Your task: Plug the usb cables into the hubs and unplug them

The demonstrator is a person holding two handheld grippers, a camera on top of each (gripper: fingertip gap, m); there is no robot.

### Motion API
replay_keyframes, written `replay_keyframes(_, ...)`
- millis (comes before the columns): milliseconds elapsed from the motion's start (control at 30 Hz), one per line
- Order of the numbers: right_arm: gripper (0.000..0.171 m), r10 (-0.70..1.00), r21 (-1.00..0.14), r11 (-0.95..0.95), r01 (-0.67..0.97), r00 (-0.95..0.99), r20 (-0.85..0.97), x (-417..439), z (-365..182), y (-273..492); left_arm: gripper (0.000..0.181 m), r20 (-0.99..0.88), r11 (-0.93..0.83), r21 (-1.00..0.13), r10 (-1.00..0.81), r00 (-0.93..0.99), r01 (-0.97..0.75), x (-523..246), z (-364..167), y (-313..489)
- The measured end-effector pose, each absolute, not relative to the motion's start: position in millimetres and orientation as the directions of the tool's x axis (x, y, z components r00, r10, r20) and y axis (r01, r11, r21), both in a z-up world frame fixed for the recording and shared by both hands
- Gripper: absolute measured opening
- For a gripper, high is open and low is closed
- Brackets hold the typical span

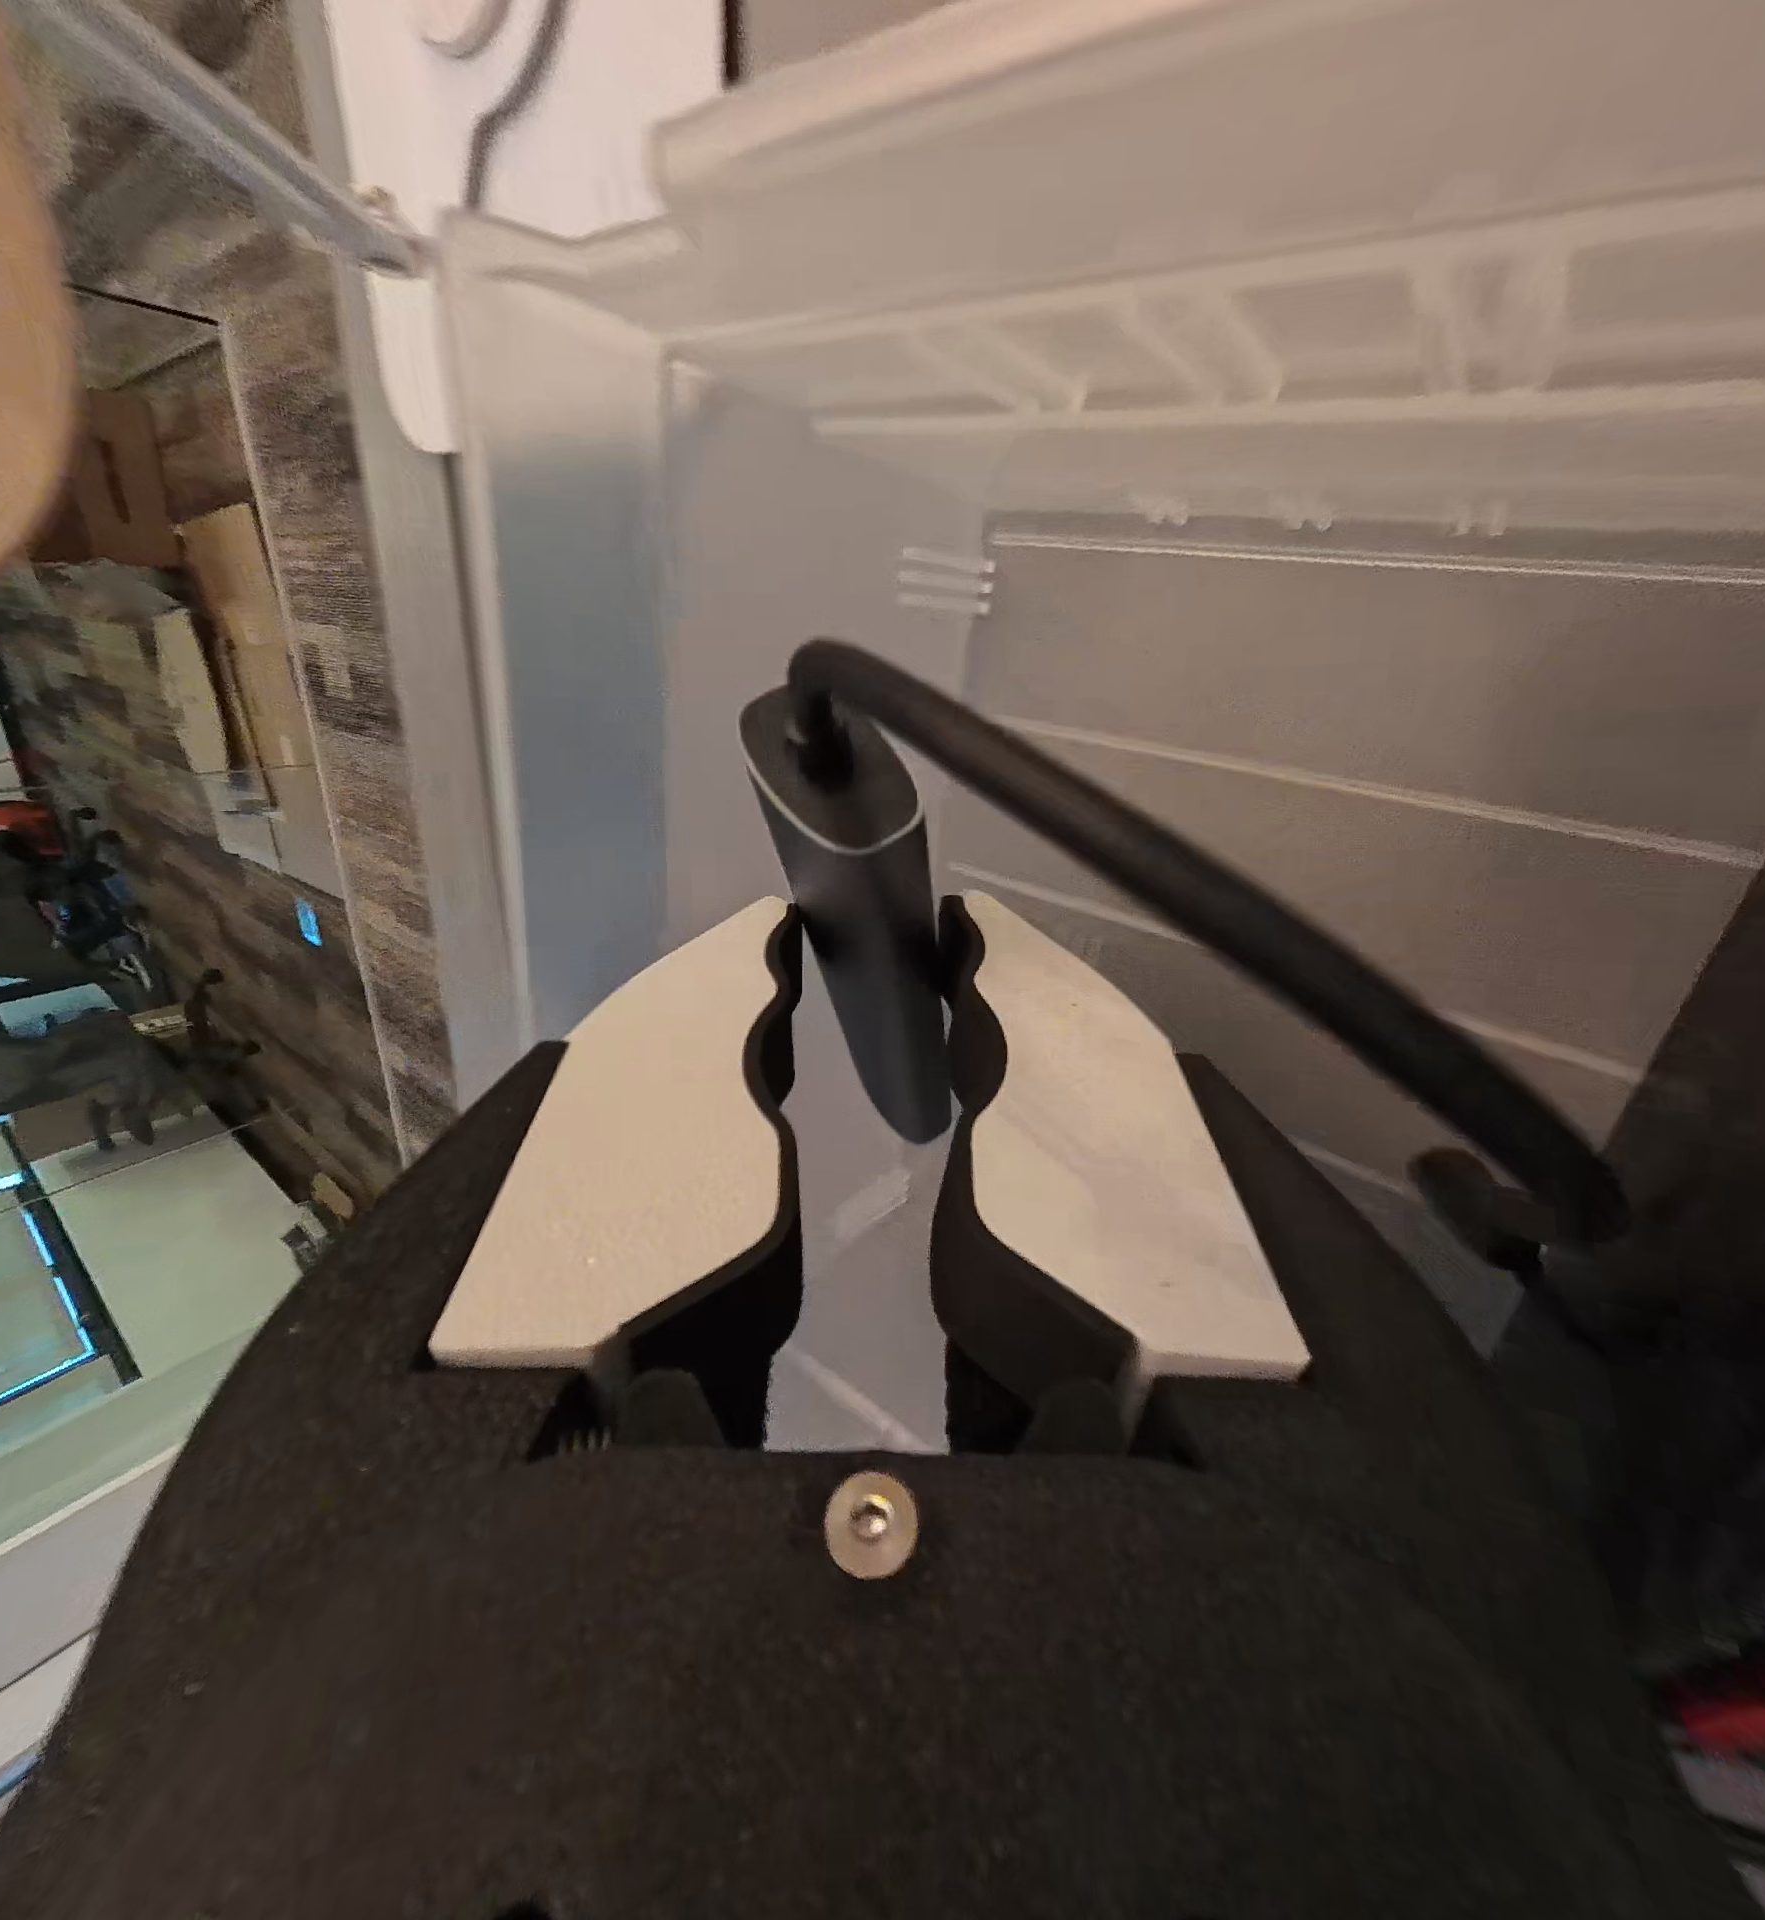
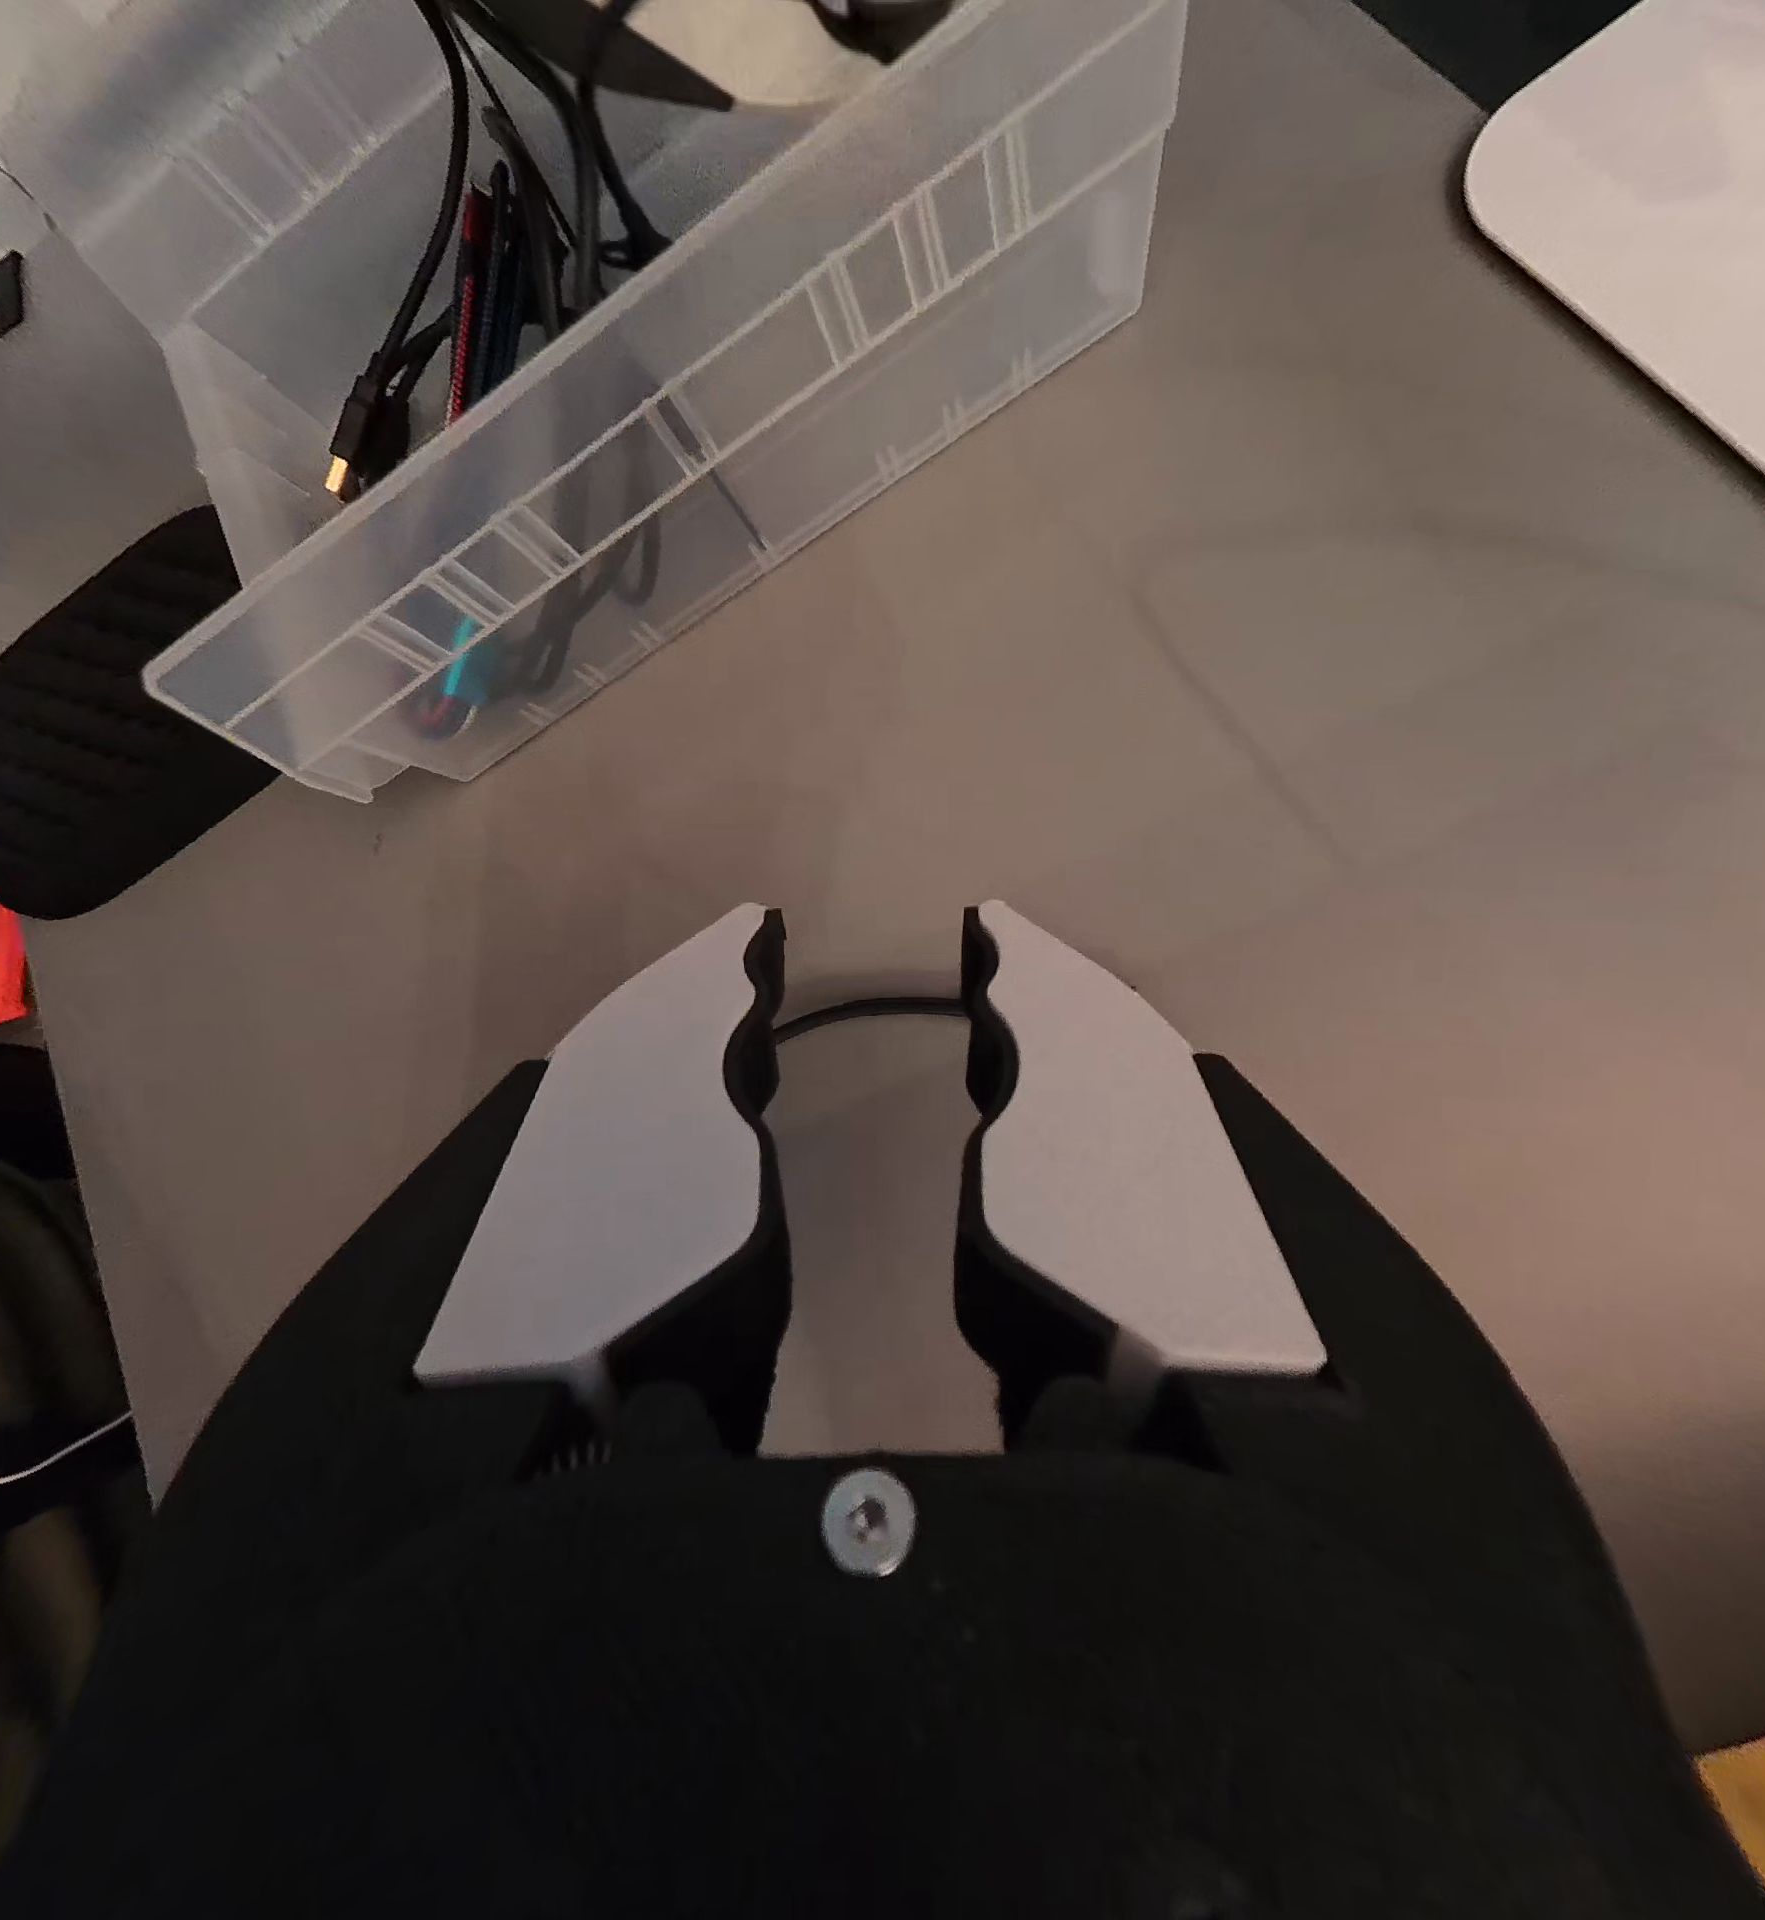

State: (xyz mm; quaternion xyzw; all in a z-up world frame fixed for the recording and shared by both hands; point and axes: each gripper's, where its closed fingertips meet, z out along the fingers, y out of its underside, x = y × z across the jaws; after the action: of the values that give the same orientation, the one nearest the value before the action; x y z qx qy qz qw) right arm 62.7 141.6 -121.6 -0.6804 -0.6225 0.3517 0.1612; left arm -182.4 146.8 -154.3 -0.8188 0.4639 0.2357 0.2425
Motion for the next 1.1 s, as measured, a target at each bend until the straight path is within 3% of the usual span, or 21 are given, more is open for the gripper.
replay_keyframes(333, 0.033, 0.966, -0.75, -0.109, 0.653, -0.109, -0.235, 65, -83, 132, 0.022, -0.717, -0.281, -0.469, -0.432, 0.547, -0.837, -133, -8, 133)
replay_keyframes(500, 0.034, 0.963, -0.897, 0.177, 0.405, -0.26, 0.072, 68, -21, 108, 0.022, -0.674, -0.115, -0.542, -0.532, 0.512, -0.833, -33, 50, 111)
replay_keyframes(633, 0.039, 0.868, -0.881, 0.464, 0.087, -0.244, 0.433, 91, 41, 86, 0.022, -0.677, -0.017, -0.499, -0.616, 0.402, -0.866, 43, 56, 96)
replay_keyframes(800, 0.043, 0.797, -0.838, 0.521, -0.163, -0.258, 0.546, 125, 80, 62, 0.022, -0.676, 0.056, -0.419, -0.686, 0.27, -0.906, 109, 41, 83)
replay_keyframes(900, 0.044, 0.731, -0.801, 0.556, -0.223, -0.327, 0.598, 139, 81, 47, 0.022, -0.666, 0.077, -0.39, -0.711, 0.223, -0.918, 135, 32, 79)
replay_keyframes(1000, 0.024, 0.658, -0.74, 0.645, -0.191, -0.352, 0.665, 145, 68, 48, 0.022, -0.659, 0.079, -0.381, -0.722, 0.211, -0.921, 148, 29, 79)
replay_keyframes(1100, 0.02, 0.642, -0.718, 0.671, -0.184, -0.341, 0.687, 146, 65, 53, 0.021, -0.652, 0.071, -0.378, -0.728, 0.212, -0.923, 153, 30, 79)
